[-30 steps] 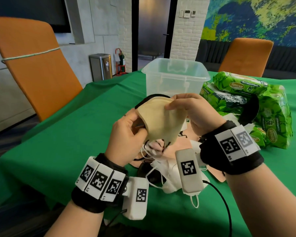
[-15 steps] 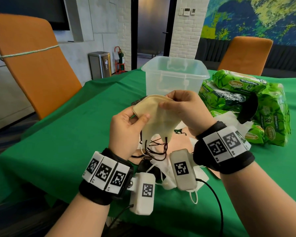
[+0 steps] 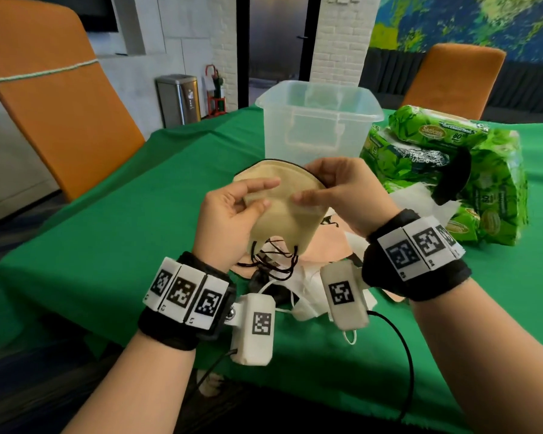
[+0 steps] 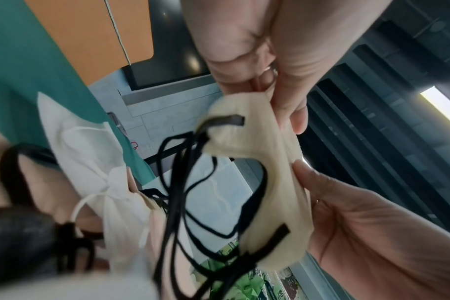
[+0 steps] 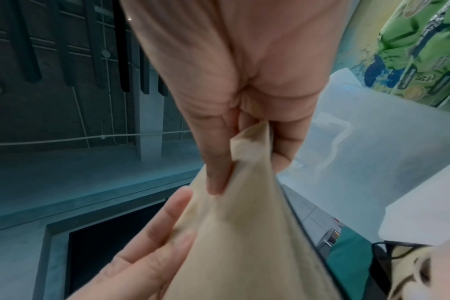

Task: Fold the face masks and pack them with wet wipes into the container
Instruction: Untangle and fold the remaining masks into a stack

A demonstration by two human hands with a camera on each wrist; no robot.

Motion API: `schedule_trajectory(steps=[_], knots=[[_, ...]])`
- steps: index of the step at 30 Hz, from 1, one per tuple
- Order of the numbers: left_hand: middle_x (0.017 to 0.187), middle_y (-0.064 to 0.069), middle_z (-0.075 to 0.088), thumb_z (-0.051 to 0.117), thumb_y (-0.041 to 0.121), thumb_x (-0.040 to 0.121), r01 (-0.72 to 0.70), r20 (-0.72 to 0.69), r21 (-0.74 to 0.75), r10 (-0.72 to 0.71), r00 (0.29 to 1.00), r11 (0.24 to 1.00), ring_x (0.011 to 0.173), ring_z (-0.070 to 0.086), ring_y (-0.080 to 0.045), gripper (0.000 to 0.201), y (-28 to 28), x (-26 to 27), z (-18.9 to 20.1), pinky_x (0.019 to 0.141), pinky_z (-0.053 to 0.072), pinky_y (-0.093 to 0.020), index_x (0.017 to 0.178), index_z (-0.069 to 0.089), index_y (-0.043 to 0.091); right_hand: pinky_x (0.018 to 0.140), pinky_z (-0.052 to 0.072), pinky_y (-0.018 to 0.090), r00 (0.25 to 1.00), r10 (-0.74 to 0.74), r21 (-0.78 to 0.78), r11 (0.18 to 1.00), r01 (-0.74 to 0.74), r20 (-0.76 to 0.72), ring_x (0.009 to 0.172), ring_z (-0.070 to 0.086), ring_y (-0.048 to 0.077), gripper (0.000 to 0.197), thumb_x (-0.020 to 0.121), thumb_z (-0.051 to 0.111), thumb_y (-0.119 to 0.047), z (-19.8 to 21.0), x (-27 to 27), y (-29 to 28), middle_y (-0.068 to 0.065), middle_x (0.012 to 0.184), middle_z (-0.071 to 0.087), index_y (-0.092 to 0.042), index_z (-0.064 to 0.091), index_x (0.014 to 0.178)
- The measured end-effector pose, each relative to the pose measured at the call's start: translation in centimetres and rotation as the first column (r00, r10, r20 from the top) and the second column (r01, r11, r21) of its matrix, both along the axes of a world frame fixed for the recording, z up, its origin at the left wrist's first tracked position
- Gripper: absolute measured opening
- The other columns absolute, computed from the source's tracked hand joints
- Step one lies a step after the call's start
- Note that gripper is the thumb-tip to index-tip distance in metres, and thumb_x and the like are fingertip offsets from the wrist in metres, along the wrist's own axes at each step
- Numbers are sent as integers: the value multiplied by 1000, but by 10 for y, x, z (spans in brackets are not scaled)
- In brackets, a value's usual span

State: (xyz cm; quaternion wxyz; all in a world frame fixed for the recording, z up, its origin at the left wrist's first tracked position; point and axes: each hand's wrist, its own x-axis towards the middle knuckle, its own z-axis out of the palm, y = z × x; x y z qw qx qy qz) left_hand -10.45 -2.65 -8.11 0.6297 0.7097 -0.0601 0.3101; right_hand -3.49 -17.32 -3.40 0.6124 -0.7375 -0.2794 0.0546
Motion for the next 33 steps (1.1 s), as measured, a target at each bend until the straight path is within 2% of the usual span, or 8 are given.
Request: schedule_trajectory(steps=[3,11,14,16,21,26,31,33], knots=[[78,30,68,57,-10,85,24,-22,-16,-25,999,1000,77,59,13,38,-5,-4,-1,71,43,-5,90,66,26,52,49,16,1000,9,-3,1000,-9,-9,49,59,4,22,66,72,10,-2,-2,-4,-7,55,66,-9,63,71],[82,20,71,59,-5,86,-11,-29,-103,8,1000,995,81,61,6,33,-8,-7,-7,76,44,-9,88,67,27,45,40,13,1000,-24,-21,1000,23,-7,44,54,2,15,73,72,2,-7,-6,-7,-8,50,63,-8,62,66],[106,-1,63,64,3,85,-146,8,7,146,989,989,92,56,-1,34,-6,-6,-9,82,43,-11,93,64,35,47,38,21,986,-165,-1,986,165,30,46,48,10,25,77,72,-8,-7,-3,-5,-1,52,56,-11,54,58],[123,1,49,70,14,82,-247,28,138,245,969,959,110,48,-2,31,-6,-6,-8,92,39,-11,102,61,36,52,33,25,965,-248,-2,968,249,80,51,41,15,34,78,71,-14,-6,-3,-3,1,54,46,-14,46,55],[121,6,62,66,58,68,117,-56,93,-112,992,989,109,59,-1,58,-22,-12,2,92,47,-20,118,54,31,54,35,23,978,-146,-42,987,154,148,54,45,10,30,91,56,-23,1,-17,7,0,58,52,-14,56,62],[97,8,72,66,37,74,64,-38,7,-64,997,998,94,66,-9,29,-22,-12,1,86,52,-30,102,61,33,56,43,11,994,66,29,997,-69,83,58,56,4,28,97,40,-11,5,-24,3,8,72,62,-6,65,85],[107,7,67,54,-4,89,54,-51,-55,-57,997,997,103,63,-6,32,-20,-9,0,94,48,-26,114,60,16,77,39,19,921,-128,-118,976,183,369,87,50,8,36,79,66,-4,-1,-10,-5,-3,96,55,-25,56,107],[116,5,63,53,-9,88,87,-16,-92,-89,996,992,107,60,-2,43,-19,-12,1,98,46,-24,122,51,17,81,40,19,940,-88,-131,982,138,329,90,53,9,40,80,66,-3,4,-8,-8,-2,96,56,-23,54,113]])
